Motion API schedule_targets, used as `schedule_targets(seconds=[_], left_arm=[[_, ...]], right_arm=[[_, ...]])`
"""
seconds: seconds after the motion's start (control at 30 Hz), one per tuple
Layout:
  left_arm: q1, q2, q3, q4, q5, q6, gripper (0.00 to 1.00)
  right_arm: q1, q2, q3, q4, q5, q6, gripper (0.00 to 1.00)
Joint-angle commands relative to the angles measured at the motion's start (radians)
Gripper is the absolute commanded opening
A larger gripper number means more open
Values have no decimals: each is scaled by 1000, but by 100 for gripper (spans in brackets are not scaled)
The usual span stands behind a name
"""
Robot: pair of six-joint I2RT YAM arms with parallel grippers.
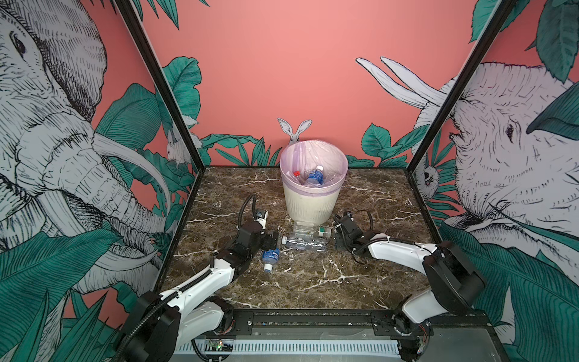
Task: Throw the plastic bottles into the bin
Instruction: 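Move the right gripper down and grasp the orange-label tea bottle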
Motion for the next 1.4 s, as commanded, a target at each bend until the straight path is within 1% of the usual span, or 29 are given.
schedule_targets(seconds=[0.0,0.13,0.2,0.4,0.53,0.7,0.8,0.97,1.13,1.27,1.37], left_arm=[[-3,5,27,11,3,-4,99],[-3,8,29,12,1,-4,100],[-3,10,29,11,1,-4,100],[-2,14,30,11,1,-4,100],[-2,17,33,13,1,-8,100],[-1,16,31,13,1,-8,100],[-2,6,26,19,0,-8,100],[-1,2,23,18,-4,-8,100],[-2,6,23,21,-5,-8,100],[-3,14,24,25,-3,-9,100],[-2,15,23,26,-3,-9,100]], right_arm=[[0,19,-14,1,-15,2,80],[10,27,-14,-4,-11,-4,79],[12,28,-14,-7,-10,-5,77],[20,6,-20,-18,1,-14,64],[24,-34,-38,-15,6,-22,55],[42,-129,-107,34,29,-18,53],[68,-199,-143,47,63,-20,53],[156,-341,-202,43,175,-27,53],[231,-479,-246,17,264,-18,48],[276,-589,-259,-5,317,-39,47],[302,-666,-249,-18,339,-77,47]])
